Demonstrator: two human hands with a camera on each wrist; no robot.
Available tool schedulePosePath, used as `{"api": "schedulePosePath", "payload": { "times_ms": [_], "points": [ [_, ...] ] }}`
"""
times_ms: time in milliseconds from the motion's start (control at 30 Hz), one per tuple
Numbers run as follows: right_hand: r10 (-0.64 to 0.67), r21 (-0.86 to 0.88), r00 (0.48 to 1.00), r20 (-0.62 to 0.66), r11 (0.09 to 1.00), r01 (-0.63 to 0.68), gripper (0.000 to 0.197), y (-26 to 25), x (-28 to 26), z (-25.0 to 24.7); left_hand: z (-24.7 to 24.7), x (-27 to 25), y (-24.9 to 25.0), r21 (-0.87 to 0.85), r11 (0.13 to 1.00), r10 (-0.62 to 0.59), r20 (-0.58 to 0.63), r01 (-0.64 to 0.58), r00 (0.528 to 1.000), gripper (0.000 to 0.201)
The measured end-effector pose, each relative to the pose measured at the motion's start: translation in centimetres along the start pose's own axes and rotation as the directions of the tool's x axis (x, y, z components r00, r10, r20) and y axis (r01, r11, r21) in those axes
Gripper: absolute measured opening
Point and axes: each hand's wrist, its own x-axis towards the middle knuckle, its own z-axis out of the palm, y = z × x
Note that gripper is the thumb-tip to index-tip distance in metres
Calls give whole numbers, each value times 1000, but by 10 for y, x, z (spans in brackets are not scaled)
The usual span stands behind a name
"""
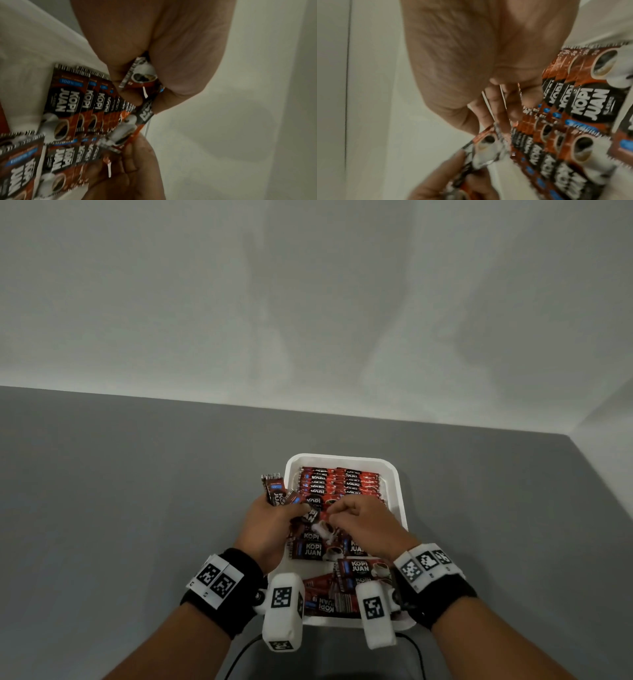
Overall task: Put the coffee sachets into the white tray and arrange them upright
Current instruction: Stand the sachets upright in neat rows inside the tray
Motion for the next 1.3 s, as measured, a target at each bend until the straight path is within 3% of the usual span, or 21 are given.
{"api": "schedulePosePath", "payload": {
  "times_ms": [33, 100, 200, 333, 533, 667, 800, 867, 1033, 1167, 1233, 1300],
  "points": [
    [7, 96, 1000, 16, 995, -9, 7, -4, -5, -4, 3, 0, -1, 6, 1000, 0, 15, 0, 1000, 24],
    [-17, 77, 1000, -25, 997, 19, 13, -4, -11, -10, 11, -1, -2, 23, 1000, 2, 66, -4, 998, 25],
    [-22, -104, 995, -92, 994, 13, 15, 4, -14, -27, 16, 1, -4, 42, 999, 22, 75, -25, 997, 11],
    [71, -307, 997, -34, 948, -78, 10, 24, -16, -44, 5, 11, -9, 157, 987, 39, -3, -38, 999, 21],
    [105, -598, 994, 8, 798, -79, 16, 40, -7, -21, 5, 3, -15, 323, 946, -32, 94, -1, 995, 18],
    [9, -790, 1000, -2, 612, -7, 20, 37, -6, -9, 6, -5, -15, 526, 851, -98, 162, -2, 982, 16],
    [0, -854, 1000, 21, 520, 18, 22, 32, -9, -4, 9, -8, -12, 691, 722, -167, 222, -35, 961, 14],
    [-4, -862, 999, 32, 505, 29, 33, 29, -10, -3, 12, -8, -11, 753, 655, -166, 227, -65, 960, 19],
    [8, -861, 999, 43, 507, 32, 27, 24, -12, -6, 14, -6, -13, 804, 586, -162, 233, -96, 959, 19],
    [18, -824, 999, 42, 566, 24, 25, 23, -14, -9, 15, -7, -11, 750, 659, -170, 213, -50, 962, 18],
    [9, -761, 1000, 27, 649, 15, 12, 22, -14, -13, 14, -8, -10, 613, 790, -162, 167, 26, 972, 19],
    [1, -596, 1000, -10, 803, -6, 10, 17, -14, -19, 16, -9, -8, 386, 919, -139, 135, 77, 981, 23]
  ]
}}
